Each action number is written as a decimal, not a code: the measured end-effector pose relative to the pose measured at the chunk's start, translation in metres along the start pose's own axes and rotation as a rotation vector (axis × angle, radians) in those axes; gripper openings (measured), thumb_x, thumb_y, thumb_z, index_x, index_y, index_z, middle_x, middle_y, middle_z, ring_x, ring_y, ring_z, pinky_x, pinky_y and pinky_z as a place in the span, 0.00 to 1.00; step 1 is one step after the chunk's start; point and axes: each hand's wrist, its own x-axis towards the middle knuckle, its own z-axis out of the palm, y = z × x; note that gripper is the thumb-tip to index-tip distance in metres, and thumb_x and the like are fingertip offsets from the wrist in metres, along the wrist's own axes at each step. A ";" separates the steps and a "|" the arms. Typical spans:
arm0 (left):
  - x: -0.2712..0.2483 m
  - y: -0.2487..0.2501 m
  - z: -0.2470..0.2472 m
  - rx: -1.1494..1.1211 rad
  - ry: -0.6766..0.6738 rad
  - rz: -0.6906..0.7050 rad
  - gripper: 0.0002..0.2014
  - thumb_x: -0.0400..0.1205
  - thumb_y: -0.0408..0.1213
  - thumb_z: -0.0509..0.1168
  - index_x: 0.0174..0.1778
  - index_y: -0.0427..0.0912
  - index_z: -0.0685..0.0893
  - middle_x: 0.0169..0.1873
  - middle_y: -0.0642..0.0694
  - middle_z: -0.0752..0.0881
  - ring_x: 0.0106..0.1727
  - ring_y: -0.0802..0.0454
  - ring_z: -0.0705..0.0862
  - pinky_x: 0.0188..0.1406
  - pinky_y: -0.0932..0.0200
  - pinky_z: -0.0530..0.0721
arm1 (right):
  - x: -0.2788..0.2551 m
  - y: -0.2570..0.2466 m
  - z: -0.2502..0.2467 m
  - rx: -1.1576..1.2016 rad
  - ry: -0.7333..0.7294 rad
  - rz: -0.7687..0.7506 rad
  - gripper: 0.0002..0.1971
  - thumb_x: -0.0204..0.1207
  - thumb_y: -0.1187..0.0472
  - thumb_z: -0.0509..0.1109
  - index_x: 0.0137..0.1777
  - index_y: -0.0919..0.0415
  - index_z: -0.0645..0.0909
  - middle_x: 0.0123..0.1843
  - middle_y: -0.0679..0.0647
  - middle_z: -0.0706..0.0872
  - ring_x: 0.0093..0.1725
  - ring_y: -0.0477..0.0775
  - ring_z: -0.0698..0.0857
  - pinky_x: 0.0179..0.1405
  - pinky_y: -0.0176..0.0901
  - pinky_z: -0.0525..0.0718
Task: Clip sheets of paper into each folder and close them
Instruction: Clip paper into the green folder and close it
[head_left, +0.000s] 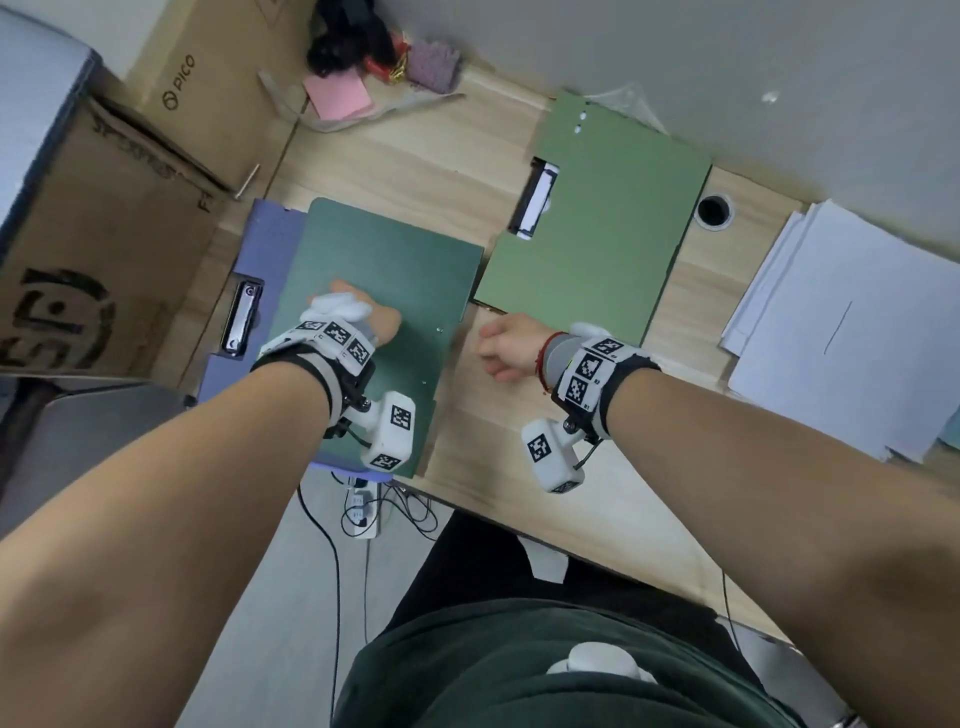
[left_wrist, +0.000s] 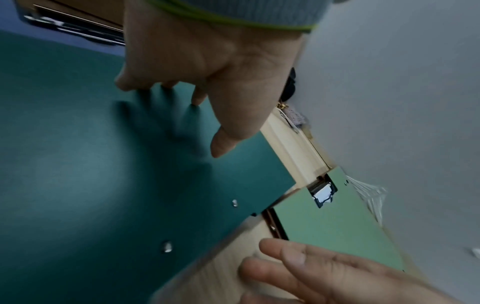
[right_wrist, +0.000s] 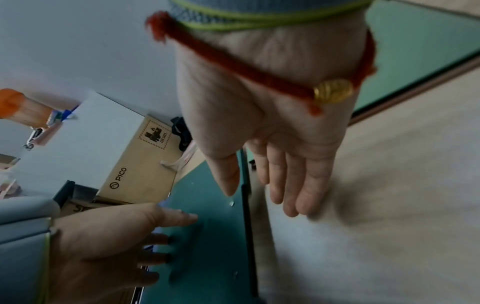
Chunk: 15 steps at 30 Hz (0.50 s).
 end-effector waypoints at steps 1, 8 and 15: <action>-0.006 -0.002 -0.004 0.035 0.015 -0.013 0.36 0.70 0.50 0.72 0.72 0.39 0.72 0.69 0.35 0.77 0.69 0.34 0.78 0.69 0.44 0.78 | 0.000 0.000 0.010 0.048 -0.017 0.005 0.26 0.80 0.64 0.69 0.77 0.62 0.69 0.41 0.56 0.81 0.40 0.54 0.83 0.39 0.45 0.85; -0.011 -0.020 -0.008 0.106 0.039 0.094 0.30 0.77 0.49 0.71 0.73 0.42 0.71 0.66 0.37 0.79 0.66 0.37 0.81 0.60 0.50 0.78 | 0.001 0.000 0.043 0.232 -0.049 0.010 0.16 0.80 0.60 0.71 0.67 0.51 0.77 0.60 0.52 0.85 0.50 0.52 0.84 0.47 0.45 0.83; -0.038 0.004 -0.029 -0.064 -0.036 0.205 0.25 0.85 0.48 0.61 0.72 0.34 0.75 0.64 0.38 0.82 0.64 0.37 0.81 0.61 0.48 0.76 | -0.016 -0.008 0.039 0.337 -0.040 -0.096 0.07 0.81 0.62 0.69 0.56 0.52 0.80 0.62 0.55 0.87 0.60 0.57 0.85 0.54 0.54 0.87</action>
